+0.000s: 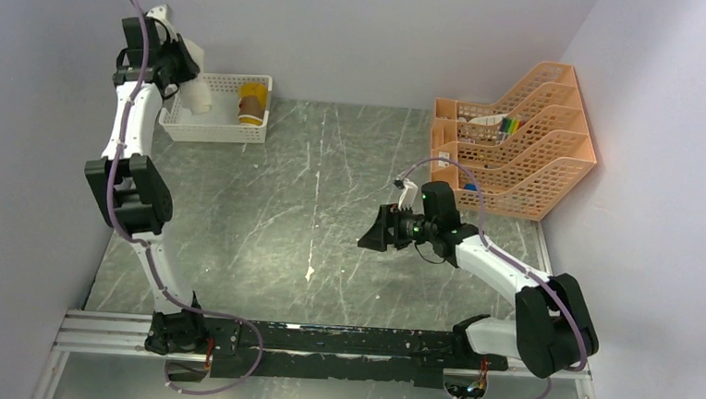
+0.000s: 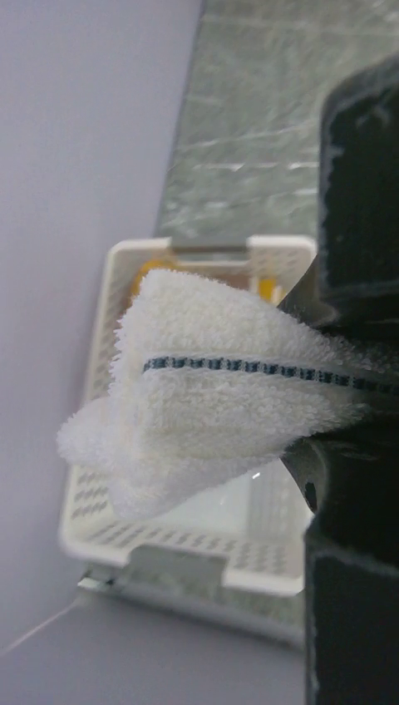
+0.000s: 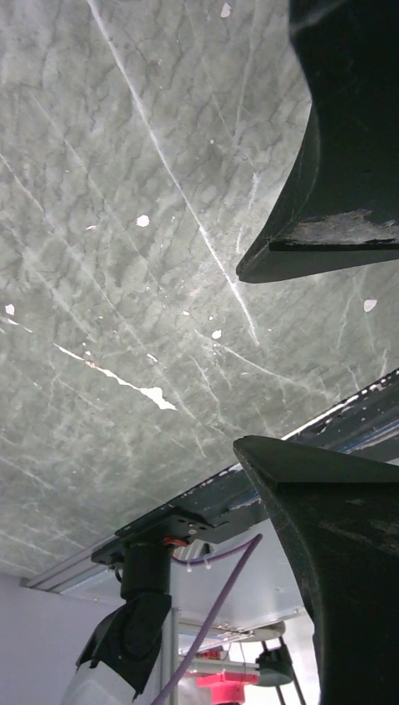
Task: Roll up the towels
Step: Place the towel in the bin.
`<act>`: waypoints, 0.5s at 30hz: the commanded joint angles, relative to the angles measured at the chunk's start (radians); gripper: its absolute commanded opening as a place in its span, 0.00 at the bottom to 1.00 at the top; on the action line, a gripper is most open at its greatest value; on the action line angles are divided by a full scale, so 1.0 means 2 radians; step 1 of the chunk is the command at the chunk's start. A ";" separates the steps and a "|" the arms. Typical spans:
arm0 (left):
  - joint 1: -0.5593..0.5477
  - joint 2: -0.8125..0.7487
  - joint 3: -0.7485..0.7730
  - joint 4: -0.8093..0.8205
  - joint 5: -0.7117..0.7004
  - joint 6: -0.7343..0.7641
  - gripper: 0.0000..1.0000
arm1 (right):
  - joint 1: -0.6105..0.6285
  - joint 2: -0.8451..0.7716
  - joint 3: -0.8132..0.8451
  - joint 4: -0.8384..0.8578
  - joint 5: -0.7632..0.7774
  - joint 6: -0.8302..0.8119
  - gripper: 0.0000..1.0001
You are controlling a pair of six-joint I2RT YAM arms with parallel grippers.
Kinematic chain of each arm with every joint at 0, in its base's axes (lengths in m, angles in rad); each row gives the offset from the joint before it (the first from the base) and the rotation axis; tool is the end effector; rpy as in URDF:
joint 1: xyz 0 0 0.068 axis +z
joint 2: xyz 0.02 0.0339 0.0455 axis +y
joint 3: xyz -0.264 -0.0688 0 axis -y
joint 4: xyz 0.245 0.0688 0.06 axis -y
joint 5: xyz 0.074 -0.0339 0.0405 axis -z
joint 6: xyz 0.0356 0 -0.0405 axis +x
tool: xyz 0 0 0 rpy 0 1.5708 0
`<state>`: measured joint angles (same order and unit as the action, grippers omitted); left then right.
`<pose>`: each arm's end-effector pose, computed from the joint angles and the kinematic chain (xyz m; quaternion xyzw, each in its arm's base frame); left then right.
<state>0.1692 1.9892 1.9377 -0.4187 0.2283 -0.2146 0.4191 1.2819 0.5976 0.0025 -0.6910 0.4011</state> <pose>0.4665 0.0715 0.3528 -0.1030 0.8426 -0.1089 0.5172 0.2203 0.1230 0.1943 -0.1533 0.8481 0.4417 0.2491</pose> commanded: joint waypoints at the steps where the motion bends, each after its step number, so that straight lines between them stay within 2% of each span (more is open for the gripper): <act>1: -0.009 0.076 0.109 -0.028 -0.049 0.044 0.15 | 0.000 -0.019 -0.004 -0.018 0.005 -0.014 0.68; 4: -0.009 0.097 0.117 0.014 -0.057 0.047 0.14 | 0.000 -0.024 -0.004 -0.015 0.003 -0.013 0.68; 7: -0.009 0.093 0.077 0.087 -0.061 0.039 0.13 | 0.000 -0.021 -0.004 -0.018 0.001 -0.015 0.68; 12: -0.013 0.130 0.092 0.108 -0.064 0.031 0.12 | 0.001 -0.023 -0.007 -0.022 0.008 -0.017 0.68; 15: -0.020 0.149 0.072 0.155 -0.039 0.035 0.14 | 0.001 -0.018 -0.006 -0.021 0.006 -0.018 0.68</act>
<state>0.1463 2.2402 2.0846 -0.2695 0.1234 -0.1539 0.4194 1.2526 0.5941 -0.0292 -0.6834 0.3805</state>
